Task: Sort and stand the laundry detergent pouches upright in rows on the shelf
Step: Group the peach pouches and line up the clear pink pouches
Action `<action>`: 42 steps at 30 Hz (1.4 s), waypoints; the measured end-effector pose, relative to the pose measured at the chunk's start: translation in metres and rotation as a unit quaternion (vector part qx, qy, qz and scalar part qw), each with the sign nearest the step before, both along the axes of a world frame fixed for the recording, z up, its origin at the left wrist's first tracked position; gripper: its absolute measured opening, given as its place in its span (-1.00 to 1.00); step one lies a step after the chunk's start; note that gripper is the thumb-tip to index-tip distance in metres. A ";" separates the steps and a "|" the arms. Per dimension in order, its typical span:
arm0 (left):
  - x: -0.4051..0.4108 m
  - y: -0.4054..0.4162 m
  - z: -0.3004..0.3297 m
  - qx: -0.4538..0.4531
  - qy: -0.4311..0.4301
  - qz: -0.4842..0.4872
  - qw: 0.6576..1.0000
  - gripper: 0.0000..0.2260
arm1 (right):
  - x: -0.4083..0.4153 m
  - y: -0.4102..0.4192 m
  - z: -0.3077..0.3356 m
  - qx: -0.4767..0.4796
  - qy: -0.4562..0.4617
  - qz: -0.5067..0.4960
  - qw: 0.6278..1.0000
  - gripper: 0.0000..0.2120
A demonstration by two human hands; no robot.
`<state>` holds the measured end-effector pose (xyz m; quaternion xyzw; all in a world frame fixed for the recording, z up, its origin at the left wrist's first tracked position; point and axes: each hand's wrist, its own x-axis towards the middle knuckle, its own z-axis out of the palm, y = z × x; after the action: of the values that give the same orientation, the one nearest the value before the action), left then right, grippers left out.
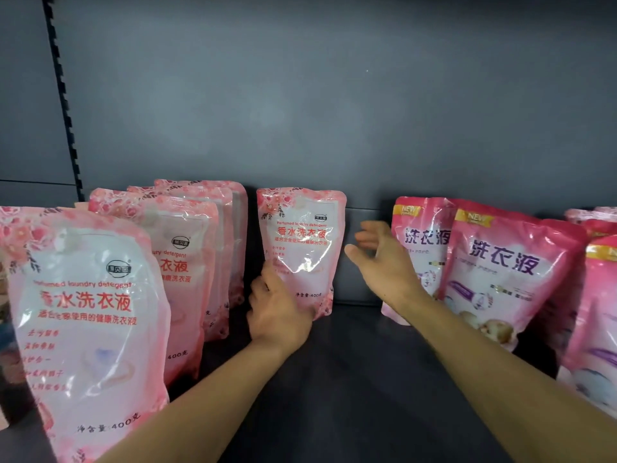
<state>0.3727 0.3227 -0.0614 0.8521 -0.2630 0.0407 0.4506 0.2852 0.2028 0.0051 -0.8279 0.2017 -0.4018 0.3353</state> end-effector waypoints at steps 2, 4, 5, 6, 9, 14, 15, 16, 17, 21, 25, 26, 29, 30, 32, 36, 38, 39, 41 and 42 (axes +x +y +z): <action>-0.014 0.007 0.012 -0.005 -0.021 -0.035 0.999 -0.23 | -0.026 0.004 0.003 -0.067 0.027 -0.013 0.997 -0.56; -0.028 0.011 0.023 -0.007 -0.060 -0.079 0.995 -0.38 | -0.055 0.008 0.005 -0.146 0.059 -0.043 0.987 -0.65; -0.035 0.012 0.027 -0.007 -0.085 -0.102 0.991 -0.47 | -0.071 0.009 0.006 -0.180 0.070 -0.059 0.979 -0.70; -0.044 0.012 0.032 -0.008 -0.104 -0.127 0.986 -0.55 | -0.087 0.010 0.007 -0.205 0.079 -0.076 0.972 -0.74; -0.072 0.006 0.045 -0.026 -0.134 -0.209 0.968 -0.66 | -0.135 0.013 0.008 -0.254 0.101 -0.125 0.954 -0.77; -0.121 -0.019 0.062 -0.048 -0.153 -0.297 0.941 -0.69 | -0.210 0.009 0.019 -0.292 0.138 -0.211 0.922 -0.73; -0.130 -0.025 0.065 -0.052 -0.155 -0.310 0.937 -0.69 | -0.223 0.008 0.024 -0.295 0.142 -0.226 0.917 -0.73; -0.138 -0.031 0.068 -0.056 -0.159 -0.322 0.932 -0.68 | -0.236 0.006 0.029 -0.298 0.142 -0.237 0.914 -0.73; -0.146 -0.036 0.072 -0.060 -0.163 -0.335 0.926 -0.68 | -0.249 0.003 0.034 -0.300 0.140 -0.245 0.911 -0.73; -0.178 -0.061 0.090 -0.074 -0.172 -0.368 0.911 -0.67 | -0.297 -0.015 0.053 -0.294 0.131 -0.285 0.903 -0.76; -0.212 -0.088 0.107 -0.093 -0.211 -0.389 0.892 -0.71 | -0.340 -0.040 0.069 -0.285 0.106 -0.301 0.904 -0.80; -0.222 -0.095 0.111 -0.100 -0.215 -0.396 0.887 -0.72 | -0.350 -0.048 0.072 -0.279 0.097 -0.299 0.907 -0.80; -0.251 -0.119 0.126 -0.117 -0.229 -0.394 0.882 -0.73 | -0.379 -0.079 0.081 -0.265 0.076 -0.294 0.915 -0.81; -0.260 -0.129 0.132 -0.121 -0.239 -0.387 0.882 -0.75 | -0.388 -0.091 0.087 -0.259 0.069 -0.288 0.919 -0.82; -0.278 -0.147 0.145 -0.122 -0.255 -0.375 0.883 -0.82 | -0.405 -0.115 0.098 -0.237 0.059 -0.268 0.932 -0.84; -0.294 -0.188 0.171 -0.083 -0.268 -0.341 0.897 -0.87 | -0.422 -0.167 0.120 -0.175 0.071 -0.201 0.961 -0.86; -0.293 -0.207 0.181 -0.040 -0.267 -0.314 0.910 -0.83 | -0.422 -0.191 0.128 -0.168 0.095 -0.179 0.965 -0.84; -0.291 -0.216 0.184 -0.016 -0.267 -0.306 0.914 -0.81 | -0.421 -0.201 0.131 -0.166 0.110 -0.174 0.964 -0.84; -0.287 -0.231 0.189 0.037 -0.268 -0.302 0.914 -0.78 | -0.419 -0.219 0.133 -0.151 0.136 -0.160 0.966 -0.83; -0.283 -0.239 0.190 0.060 -0.268 -0.304 0.912 -0.77 | -0.418 -0.225 0.132 -0.141 0.146 -0.152 0.967 -0.82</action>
<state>0.0895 0.0836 0.1287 0.7139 -0.6219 0.1130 0.3014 -0.1327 -0.0221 0.1369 -0.8763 0.3134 -0.3467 0.1172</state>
